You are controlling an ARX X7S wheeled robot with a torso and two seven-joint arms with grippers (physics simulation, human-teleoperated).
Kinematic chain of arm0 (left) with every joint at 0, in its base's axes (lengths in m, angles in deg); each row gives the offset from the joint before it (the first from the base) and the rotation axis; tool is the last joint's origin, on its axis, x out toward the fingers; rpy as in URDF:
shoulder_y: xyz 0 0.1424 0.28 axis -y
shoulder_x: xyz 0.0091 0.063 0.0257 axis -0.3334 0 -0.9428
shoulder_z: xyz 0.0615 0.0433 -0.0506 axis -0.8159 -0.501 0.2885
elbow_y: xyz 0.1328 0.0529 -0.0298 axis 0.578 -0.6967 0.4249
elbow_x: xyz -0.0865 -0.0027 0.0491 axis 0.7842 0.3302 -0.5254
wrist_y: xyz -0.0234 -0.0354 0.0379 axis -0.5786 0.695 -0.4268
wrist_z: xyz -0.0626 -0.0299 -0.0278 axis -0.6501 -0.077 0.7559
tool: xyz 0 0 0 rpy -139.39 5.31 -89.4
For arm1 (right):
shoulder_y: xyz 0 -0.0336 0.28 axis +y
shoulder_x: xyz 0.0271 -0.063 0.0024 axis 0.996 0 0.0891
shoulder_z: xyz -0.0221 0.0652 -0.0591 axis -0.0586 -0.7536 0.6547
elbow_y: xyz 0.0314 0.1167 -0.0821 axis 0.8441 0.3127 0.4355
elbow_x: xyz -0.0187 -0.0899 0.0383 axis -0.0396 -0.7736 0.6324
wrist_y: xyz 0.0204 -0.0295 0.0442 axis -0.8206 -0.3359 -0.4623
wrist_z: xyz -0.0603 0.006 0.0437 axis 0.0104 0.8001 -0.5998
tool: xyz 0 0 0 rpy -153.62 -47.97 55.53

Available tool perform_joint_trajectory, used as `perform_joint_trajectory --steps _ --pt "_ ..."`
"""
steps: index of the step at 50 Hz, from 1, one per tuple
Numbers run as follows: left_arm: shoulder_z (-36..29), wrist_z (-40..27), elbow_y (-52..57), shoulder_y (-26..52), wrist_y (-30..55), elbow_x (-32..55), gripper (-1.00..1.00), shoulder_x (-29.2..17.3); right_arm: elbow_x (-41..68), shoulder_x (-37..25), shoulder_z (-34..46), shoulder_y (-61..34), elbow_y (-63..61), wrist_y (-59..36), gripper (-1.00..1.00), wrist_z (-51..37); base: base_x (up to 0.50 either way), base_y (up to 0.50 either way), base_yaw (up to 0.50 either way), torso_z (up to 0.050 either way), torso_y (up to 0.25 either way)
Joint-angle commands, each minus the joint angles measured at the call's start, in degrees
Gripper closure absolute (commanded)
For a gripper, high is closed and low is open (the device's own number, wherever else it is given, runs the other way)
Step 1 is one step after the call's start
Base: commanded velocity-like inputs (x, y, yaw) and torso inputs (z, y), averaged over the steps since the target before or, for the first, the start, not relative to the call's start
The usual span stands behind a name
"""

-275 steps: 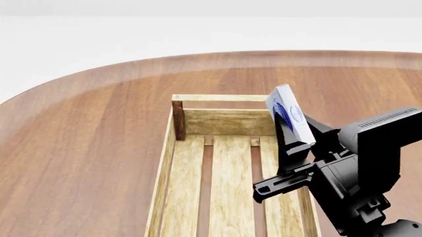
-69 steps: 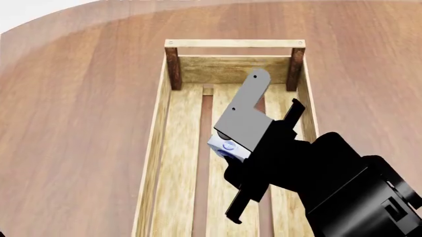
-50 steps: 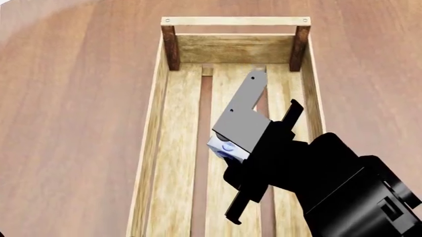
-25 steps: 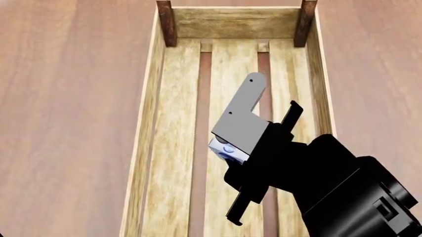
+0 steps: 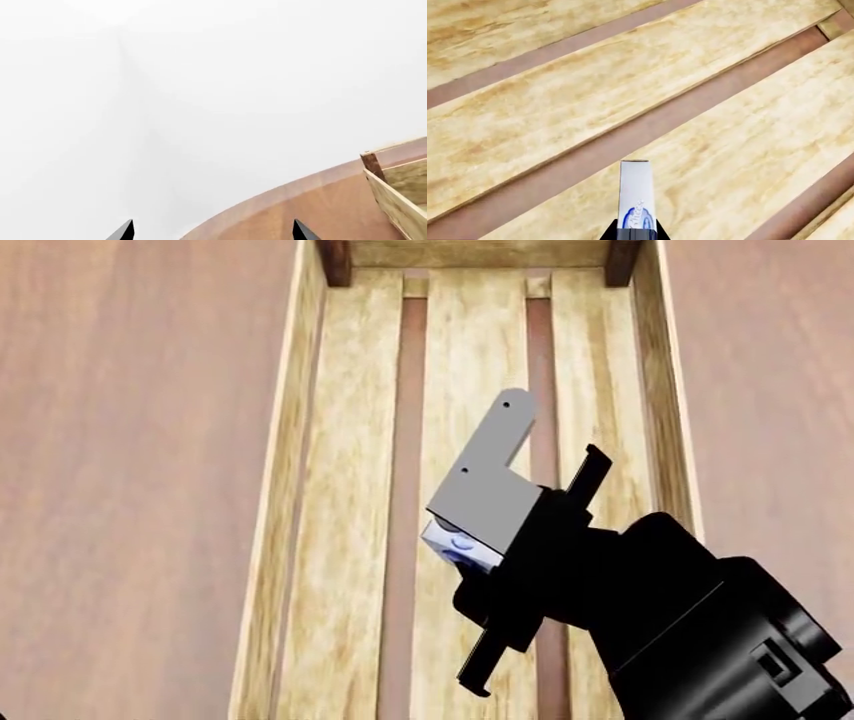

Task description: Pick up the cream cheese and put it in the tray.

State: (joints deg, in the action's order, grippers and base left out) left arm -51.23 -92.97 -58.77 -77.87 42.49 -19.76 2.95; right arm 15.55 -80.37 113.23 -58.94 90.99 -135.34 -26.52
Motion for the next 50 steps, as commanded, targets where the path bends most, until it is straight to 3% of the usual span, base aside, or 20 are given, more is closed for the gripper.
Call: perform_joint_trajectory --steps 1,20,21,42,50 --pt "0.0 -0.2 0.0 0.0 0.0 0.0 -1.0 0.0 -0.5 0.1 0.1 -0.2 0.1 0.5 1.0 0.3 0.0 0.0 0.0 0.0 -0.096" --pt "-0.4 -0.7 -0.4 -0.2 -2.7 0.6 -1.0 -1.0 -1.4 0.3 0.9 -0.4 0.8 0.7 1.0 -0.5 0.0 0.0 0.0 0.0 -0.067" --pt "-0.5 -0.7 -0.4 -0.2 -2.7 0.5 -1.0 -1.0 -1.9 0.3 1.2 -0.3 0.9 1.0 -1.0 -0.8 0.01 0.0 0.0 0.0 0.0" --pt "-0.6 -0.9 -0.6 -0.1 -2.9 0.4 -1.0 -1.2 -3.4 0.1 2.3 -0.2 0.7 1.6 -1.0 -1.9 0.0 0.0 0.0 0.0 -0.001" --pt "-0.5 -0.8 -0.4 -0.3 -2.5 0.3 -1.0 -1.3 -3.0 -1.8 1.9 -0.1 -4.6 -0.6 -1.0 -2.5 0.0 0.0 0.0 0.0 0.0"
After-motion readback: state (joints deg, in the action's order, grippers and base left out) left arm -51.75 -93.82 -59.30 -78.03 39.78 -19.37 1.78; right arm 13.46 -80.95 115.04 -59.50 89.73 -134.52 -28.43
